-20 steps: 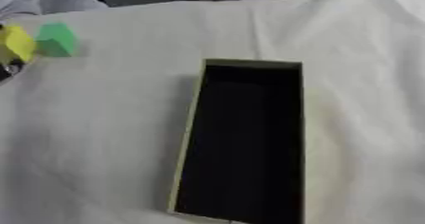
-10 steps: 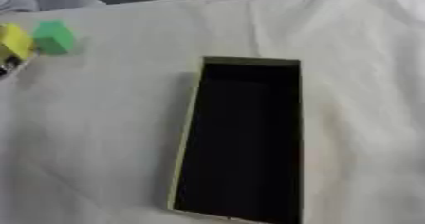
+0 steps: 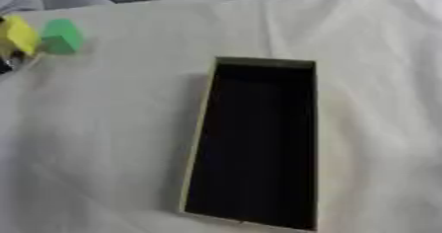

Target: Pick up objects on the table and place them in the box.

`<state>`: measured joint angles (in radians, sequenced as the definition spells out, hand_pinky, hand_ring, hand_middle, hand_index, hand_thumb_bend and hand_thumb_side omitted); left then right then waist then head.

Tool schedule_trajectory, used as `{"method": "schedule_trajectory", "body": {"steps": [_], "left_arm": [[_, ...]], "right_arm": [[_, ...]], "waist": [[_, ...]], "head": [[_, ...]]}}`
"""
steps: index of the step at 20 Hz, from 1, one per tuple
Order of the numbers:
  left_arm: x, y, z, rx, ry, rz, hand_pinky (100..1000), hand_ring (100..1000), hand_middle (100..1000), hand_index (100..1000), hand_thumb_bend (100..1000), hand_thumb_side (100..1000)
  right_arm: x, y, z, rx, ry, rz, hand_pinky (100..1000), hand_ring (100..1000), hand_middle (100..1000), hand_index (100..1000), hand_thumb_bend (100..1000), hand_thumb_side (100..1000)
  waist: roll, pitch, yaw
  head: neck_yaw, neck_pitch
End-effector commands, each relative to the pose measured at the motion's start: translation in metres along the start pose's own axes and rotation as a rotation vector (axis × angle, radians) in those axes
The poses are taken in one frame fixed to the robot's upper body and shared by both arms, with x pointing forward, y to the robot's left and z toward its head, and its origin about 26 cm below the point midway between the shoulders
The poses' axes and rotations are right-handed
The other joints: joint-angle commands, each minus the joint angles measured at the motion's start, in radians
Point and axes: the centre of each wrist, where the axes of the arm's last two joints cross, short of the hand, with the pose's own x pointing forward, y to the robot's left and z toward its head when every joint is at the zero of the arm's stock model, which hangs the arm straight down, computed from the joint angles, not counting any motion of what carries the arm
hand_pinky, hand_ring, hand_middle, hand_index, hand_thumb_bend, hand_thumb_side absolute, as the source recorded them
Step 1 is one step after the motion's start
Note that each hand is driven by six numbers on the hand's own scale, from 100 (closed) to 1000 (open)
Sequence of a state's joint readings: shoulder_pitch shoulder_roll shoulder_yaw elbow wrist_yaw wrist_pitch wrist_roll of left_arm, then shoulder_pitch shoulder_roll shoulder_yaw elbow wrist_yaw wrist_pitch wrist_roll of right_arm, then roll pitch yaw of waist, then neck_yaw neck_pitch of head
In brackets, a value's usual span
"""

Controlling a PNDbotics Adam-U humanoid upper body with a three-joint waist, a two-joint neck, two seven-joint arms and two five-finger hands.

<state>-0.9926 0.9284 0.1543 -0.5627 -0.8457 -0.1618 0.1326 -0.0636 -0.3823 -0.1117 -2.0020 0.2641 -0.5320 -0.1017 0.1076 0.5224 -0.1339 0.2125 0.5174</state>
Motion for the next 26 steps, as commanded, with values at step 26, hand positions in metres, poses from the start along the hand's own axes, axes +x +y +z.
{"method": "schedule_trajectory", "body": {"steps": [26], "left_arm": [[0.105,0.041,-0.004,0.004,-0.514,-0.096,381,452,363,591,351,100]], "right_arm": [[-0.002,-0.006,0.016,-0.064,0.071,-0.07,822,832,547,829,100,735]], "waist": [[-0.054,-0.188,0.08]], "head": [[-0.099,0.158]]}}
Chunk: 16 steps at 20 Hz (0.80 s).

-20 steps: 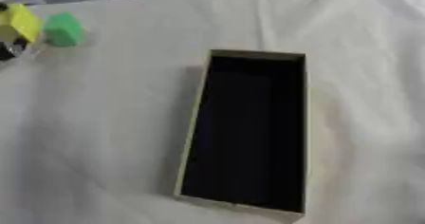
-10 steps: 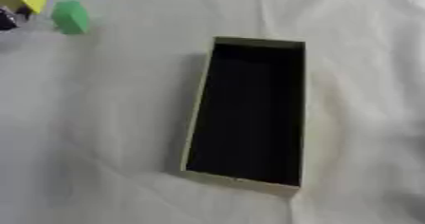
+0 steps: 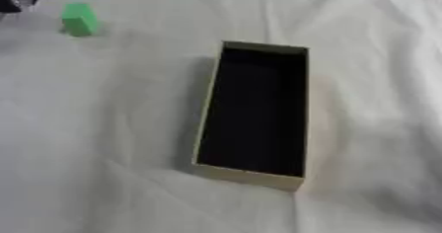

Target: Pick up objects on the table and place them in the box.

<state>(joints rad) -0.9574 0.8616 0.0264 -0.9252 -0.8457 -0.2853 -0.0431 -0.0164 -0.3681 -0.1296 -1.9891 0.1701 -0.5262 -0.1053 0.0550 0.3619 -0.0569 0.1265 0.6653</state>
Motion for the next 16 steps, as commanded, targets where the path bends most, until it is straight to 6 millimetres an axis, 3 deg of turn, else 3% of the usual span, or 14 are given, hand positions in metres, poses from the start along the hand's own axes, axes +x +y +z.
{"method": "schedule_trajectory", "body": {"steps": [1,4,16], "left_arm": [[0.014,0.022,-0.003,0.044,-0.09,-0.034,382,452,364,591,355,100],[0.029,0.024,-0.002,0.043,-0.152,-0.033,390,458,372,594,356,100],[0.149,0.023,0.015,0.084,-0.595,0.081,398,468,382,604,301,100]], "right_arm": [[0.002,-0.005,-0.001,-0.011,-0.002,-0.001,822,832,547,829,100,735],[0.002,-0.005,0.0,-0.015,0.007,-0.005,822,832,548,829,100,731],[0.002,-0.005,0.003,-0.027,0.026,-0.022,822,833,549,829,100,724]], "waist": [[-0.002,-0.033,0.003],[-0.005,-0.042,0.004],[-0.012,-0.076,0.028]], "head": [[-0.018,0.014],[-0.029,0.022],[-0.117,0.052]]}}
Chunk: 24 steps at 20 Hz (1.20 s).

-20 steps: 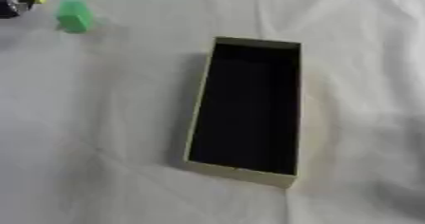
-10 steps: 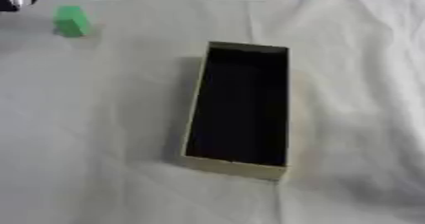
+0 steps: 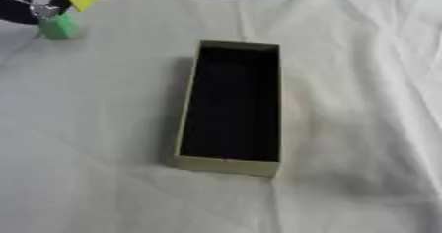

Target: Pick up objects on the table and place them in the box.

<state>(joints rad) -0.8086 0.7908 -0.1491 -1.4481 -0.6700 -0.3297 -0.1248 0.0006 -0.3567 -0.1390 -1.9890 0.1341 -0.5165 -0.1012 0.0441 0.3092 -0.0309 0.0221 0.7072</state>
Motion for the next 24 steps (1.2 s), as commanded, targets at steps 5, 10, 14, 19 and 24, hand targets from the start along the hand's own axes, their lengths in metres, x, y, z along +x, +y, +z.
{"method": "schedule_trajectory", "body": {"steps": [5,10,14,19,24], "left_arm": [[0.076,0.012,-0.025,0.066,-0.279,0.029,403,473,389,601,322,100],[0.131,0.003,-0.038,0.115,-0.443,0.083,409,479,395,606,294,100],[0.155,-0.015,-0.04,0.092,-0.497,0.112,419,486,406,615,281,100],[0.169,-0.035,-0.039,0.022,-0.576,0.092,423,491,414,622,237,100],[0.185,-0.047,-0.045,-0.015,-0.663,0.097,422,492,415,621,233,100]], "right_arm": [[0.002,-0.006,-0.003,-0.005,-0.005,0.002,822,833,550,829,100,717],[0.002,-0.007,-0.004,-0.008,-0.003,-0.001,822,833,550,829,100,715],[0.002,-0.007,-0.003,-0.014,0.004,0.002,822,834,550,829,100,716],[0.002,-0.007,-0.003,-0.018,0.012,0.007,822,835,549,829,100,721],[0.002,-0.006,-0.003,-0.016,0.017,0.005,822,836,548,829,100,722]], "waist": [[0.002,-0.035,0.013],[0.007,-0.044,0.029],[0.012,-0.044,0.032],[0.019,-0.041,0.034],[0.023,-0.037,0.032]], "head": [[-0.014,0.022],[-0.021,0.027],[-0.03,0.026],[-0.039,0.028],[-0.041,0.031]]}}
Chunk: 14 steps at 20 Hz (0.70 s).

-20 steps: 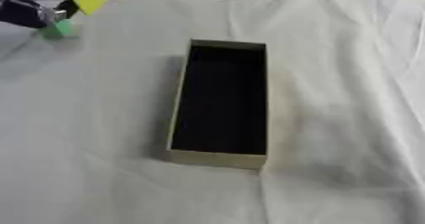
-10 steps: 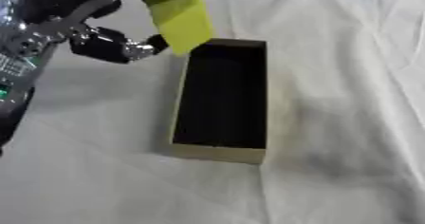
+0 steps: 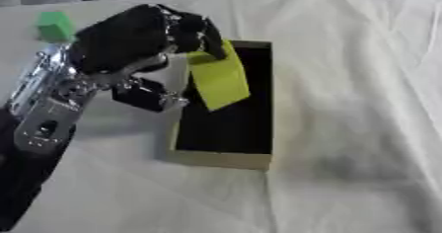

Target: Pick up objects on the table and place them in the box.

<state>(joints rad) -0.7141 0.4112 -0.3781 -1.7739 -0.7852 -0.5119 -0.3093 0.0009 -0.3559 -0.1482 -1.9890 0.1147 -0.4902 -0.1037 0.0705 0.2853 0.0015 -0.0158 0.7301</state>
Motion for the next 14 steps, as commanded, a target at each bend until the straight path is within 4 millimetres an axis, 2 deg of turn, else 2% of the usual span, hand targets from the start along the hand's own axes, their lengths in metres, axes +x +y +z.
{"method": "schedule_trajectory", "body": {"steps": [1,5,14], "left_arm": [[0.004,0.002,-0.01,-0.006,-0.056,-0.021,423,492,415,619,257,100],[0.008,-0.004,-0.015,-0.044,-0.084,-0.029,436,499,426,628,255,100],[0.009,-0.035,-0.019,-0.148,-0.025,-0.014,445,505,447,646,249,100]], "right_arm": [[0.002,-0.003,-0.003,0.001,-0.012,0.012,823,836,548,829,100,724],[0.002,-0.003,-0.003,0.0,-0.009,0.012,823,837,547,829,100,724],[0.003,-0.001,-0.003,0.003,-0.003,0.009,823,838,546,829,100,726]], "waist": [[-0.003,-0.013,-0.002],[0.0,-0.012,-0.004],[0.001,-0.014,-0.005]], "head": [[-0.004,0.008],[-0.008,0.006],[-0.014,0.008]]}}
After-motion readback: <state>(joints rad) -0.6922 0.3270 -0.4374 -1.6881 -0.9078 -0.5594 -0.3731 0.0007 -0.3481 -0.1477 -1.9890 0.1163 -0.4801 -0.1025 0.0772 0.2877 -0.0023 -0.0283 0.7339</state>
